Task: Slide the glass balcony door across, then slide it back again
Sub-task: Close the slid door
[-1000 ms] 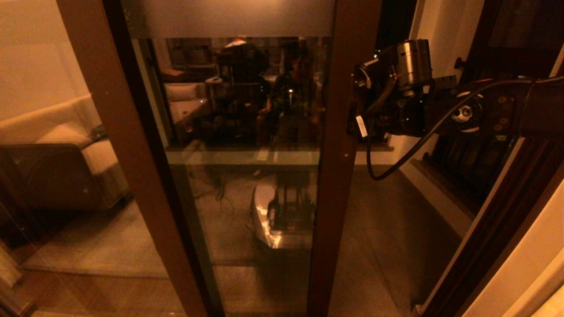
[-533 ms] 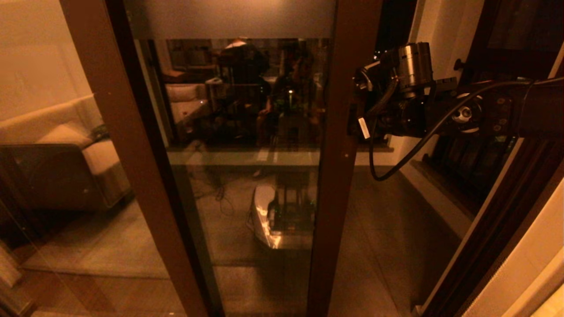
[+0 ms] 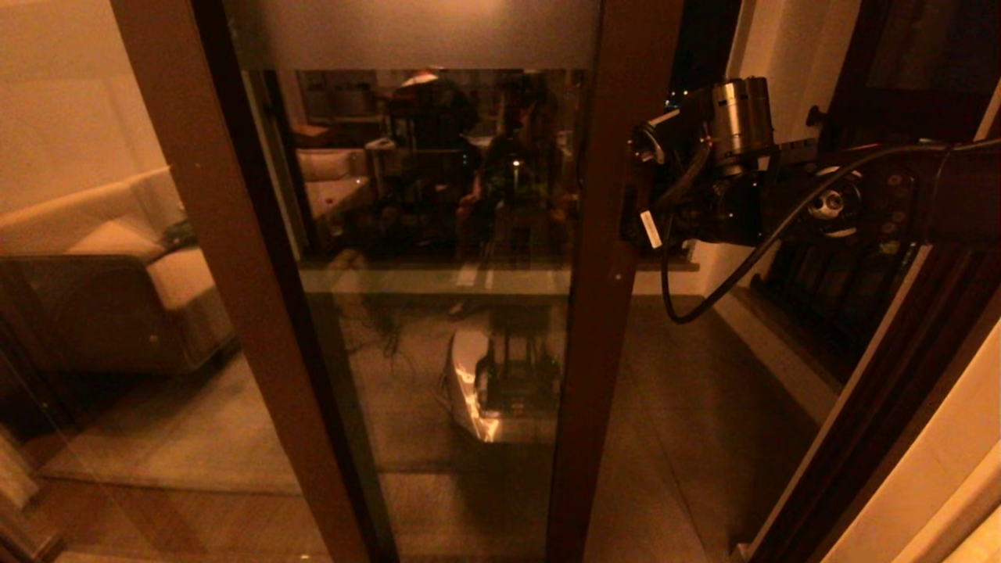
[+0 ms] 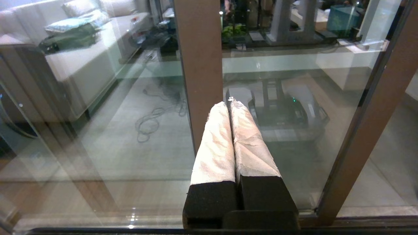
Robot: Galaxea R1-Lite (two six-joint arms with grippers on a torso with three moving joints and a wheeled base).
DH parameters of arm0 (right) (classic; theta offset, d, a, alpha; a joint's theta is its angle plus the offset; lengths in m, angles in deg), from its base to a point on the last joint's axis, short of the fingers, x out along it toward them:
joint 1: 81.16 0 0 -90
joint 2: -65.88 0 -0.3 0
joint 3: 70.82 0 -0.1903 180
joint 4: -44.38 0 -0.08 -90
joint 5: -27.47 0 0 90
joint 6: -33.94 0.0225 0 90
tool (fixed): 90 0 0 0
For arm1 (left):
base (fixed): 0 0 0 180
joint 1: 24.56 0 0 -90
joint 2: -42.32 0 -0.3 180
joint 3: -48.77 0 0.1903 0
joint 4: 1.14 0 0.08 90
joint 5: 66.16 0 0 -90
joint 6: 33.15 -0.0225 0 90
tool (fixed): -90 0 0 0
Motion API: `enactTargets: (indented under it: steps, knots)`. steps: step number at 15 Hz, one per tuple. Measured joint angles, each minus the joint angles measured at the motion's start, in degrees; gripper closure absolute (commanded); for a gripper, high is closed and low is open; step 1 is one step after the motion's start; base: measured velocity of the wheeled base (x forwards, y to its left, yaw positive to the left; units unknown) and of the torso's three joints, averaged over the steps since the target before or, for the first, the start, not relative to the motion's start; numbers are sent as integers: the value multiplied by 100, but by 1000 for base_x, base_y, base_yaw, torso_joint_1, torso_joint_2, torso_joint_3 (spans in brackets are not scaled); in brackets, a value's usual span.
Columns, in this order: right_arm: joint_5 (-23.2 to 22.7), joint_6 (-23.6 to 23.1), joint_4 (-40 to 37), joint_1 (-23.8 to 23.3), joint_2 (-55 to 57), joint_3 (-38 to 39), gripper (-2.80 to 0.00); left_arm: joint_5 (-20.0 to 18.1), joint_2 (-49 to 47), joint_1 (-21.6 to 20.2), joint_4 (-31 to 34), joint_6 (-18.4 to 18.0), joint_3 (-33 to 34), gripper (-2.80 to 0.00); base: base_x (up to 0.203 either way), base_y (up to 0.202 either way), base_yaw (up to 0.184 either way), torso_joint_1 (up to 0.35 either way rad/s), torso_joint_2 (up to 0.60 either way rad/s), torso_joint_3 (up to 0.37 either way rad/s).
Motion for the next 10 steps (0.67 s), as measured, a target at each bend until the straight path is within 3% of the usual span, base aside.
enactTargets:
  steps: [10]
  knots:
    - [56, -161, -53, -151, -171, 179, -280, 0, 0, 0, 1, 0, 0, 0, 0, 0, 0, 0, 0, 0]
